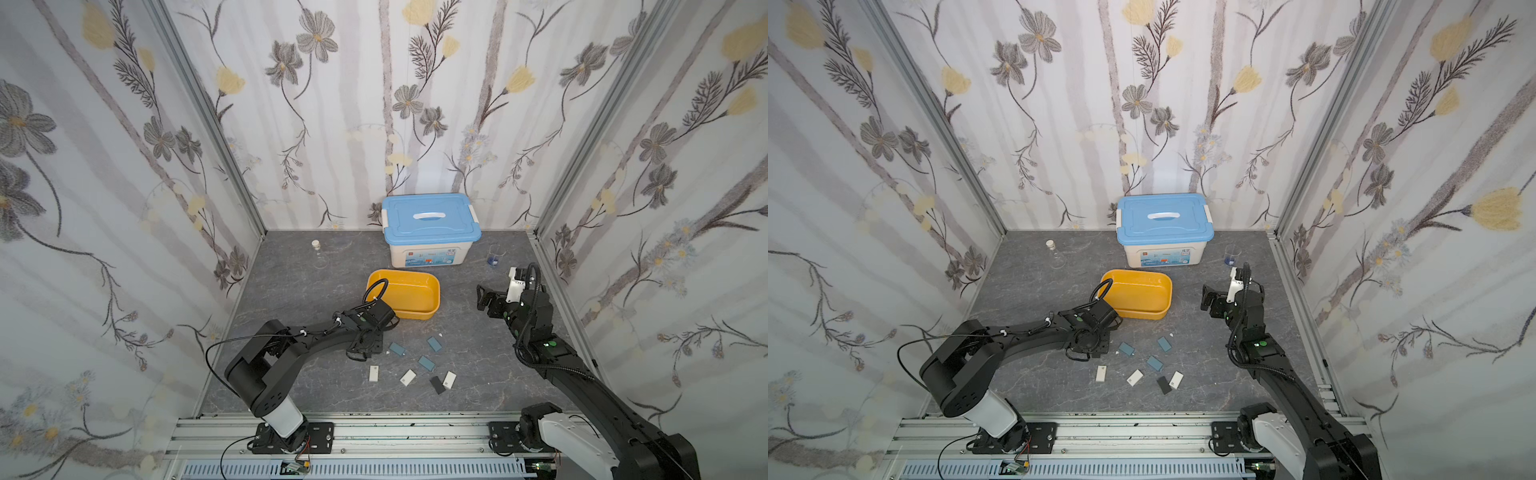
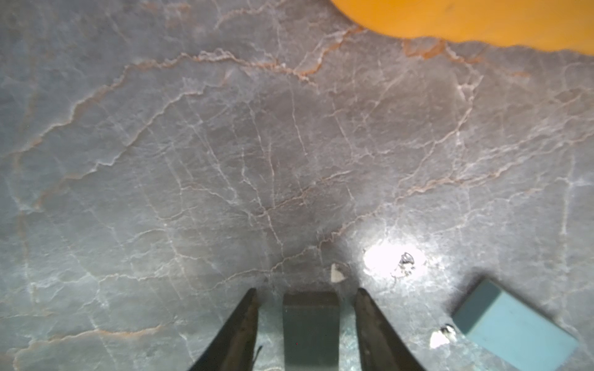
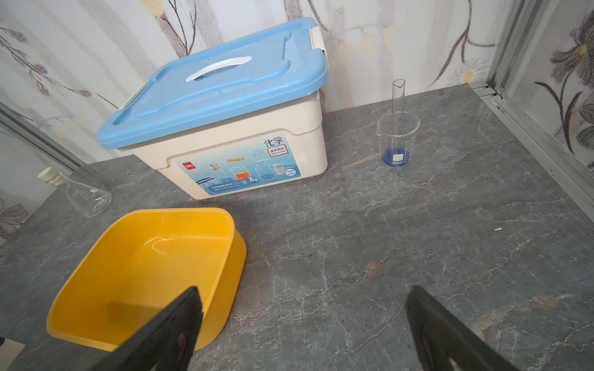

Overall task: Put the eraser in the storage box
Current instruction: Pick up the eraser from the center of the board.

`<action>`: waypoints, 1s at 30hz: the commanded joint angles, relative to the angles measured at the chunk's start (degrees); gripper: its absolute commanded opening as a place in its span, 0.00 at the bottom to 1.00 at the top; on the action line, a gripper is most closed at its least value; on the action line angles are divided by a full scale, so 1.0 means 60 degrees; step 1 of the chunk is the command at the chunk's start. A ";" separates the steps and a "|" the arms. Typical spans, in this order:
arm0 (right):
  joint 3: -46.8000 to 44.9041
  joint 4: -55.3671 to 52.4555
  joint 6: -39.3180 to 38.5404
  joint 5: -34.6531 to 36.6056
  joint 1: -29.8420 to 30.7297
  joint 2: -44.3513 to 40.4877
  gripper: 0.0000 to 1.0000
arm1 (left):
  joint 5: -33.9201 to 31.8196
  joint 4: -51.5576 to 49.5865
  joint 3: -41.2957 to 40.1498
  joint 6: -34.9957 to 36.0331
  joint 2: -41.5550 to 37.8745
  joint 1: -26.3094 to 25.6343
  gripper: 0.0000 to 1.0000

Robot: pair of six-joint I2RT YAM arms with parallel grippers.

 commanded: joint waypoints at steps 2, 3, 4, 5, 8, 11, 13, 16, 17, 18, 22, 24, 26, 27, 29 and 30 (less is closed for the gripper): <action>-0.0005 0.0080 0.0100 -0.0011 0.0007 -0.0078 1.00 | 0.1506 -0.0876 -0.0132 -0.0298 0.0308 -0.0071 0.40; -0.0042 0.0069 0.0099 -0.0010 0.0005 -0.0115 1.00 | 0.1515 -0.0929 -0.0131 -0.0301 0.0302 -0.0083 0.39; -0.0045 0.0073 0.0100 -0.0021 0.0009 -0.0125 1.00 | 0.1515 -0.0974 -0.0124 -0.0290 0.0291 -0.0084 0.38; -0.0068 0.0076 0.0109 -0.0010 0.0004 -0.0150 1.00 | 0.1537 -0.1003 -0.0147 -0.0289 0.0257 -0.0088 0.36; -0.0107 0.0088 0.0129 -0.0025 0.0004 -0.0171 1.00 | 0.1544 -0.1088 -0.0149 -0.0287 0.0135 -0.0110 0.31; -0.0147 0.0109 0.0144 -0.0040 0.0005 -0.0165 1.00 | 0.1465 -0.1182 -0.0074 -0.0274 0.0071 -0.0106 0.27; -0.0148 0.0093 0.0159 -0.0054 0.0002 -0.0143 1.00 | 0.1442 -0.1224 -0.0033 -0.0252 0.0041 -0.0113 0.25; -0.0174 0.0122 0.0175 -0.0054 0.0005 -0.0164 1.00 | 0.1265 -0.1401 0.0058 -0.0219 -0.0081 -0.0113 0.25; -0.0177 0.0116 0.0177 -0.0058 0.0009 -0.0162 1.00 | 0.1182 -0.1474 0.0070 -0.0196 -0.0145 -0.0113 0.25; -0.0177 0.0113 0.0198 -0.0054 0.0006 -0.0153 1.00 | 0.1090 -0.1562 0.0121 -0.0181 -0.0215 -0.0113 0.25; -0.0190 0.0139 0.0201 -0.0021 0.0009 -0.0129 1.00 | 0.0721 -0.1978 0.0312 -0.0024 -0.0538 -0.0092 0.25; -0.0207 0.0167 0.0216 -0.0016 0.0009 -0.0099 1.00 | 0.0651 -0.2086 0.0436 0.0058 -0.0691 -0.0070 0.25; -0.0207 0.0173 0.0245 -0.0040 0.0002 -0.0055 1.00 | 0.0673 -0.2150 0.0525 0.0103 -0.0840 -0.0023 0.26; -0.0207 0.0179 0.0268 -0.0027 0.0000 -0.0059 1.00 | 0.0655 -0.2186 0.0565 0.0131 -0.0934 -0.0011 0.26; -0.0261 0.0242 0.0305 0.0002 0.0005 -0.0077 1.00 | 0.0551 -0.2333 0.0676 0.0221 -0.1104 0.0046 0.26; -0.0309 0.0271 0.0312 0.0018 -0.0002 -0.0077 1.00 | 0.0454 -0.2432 0.0779 0.0303 -0.1172 0.0091 0.26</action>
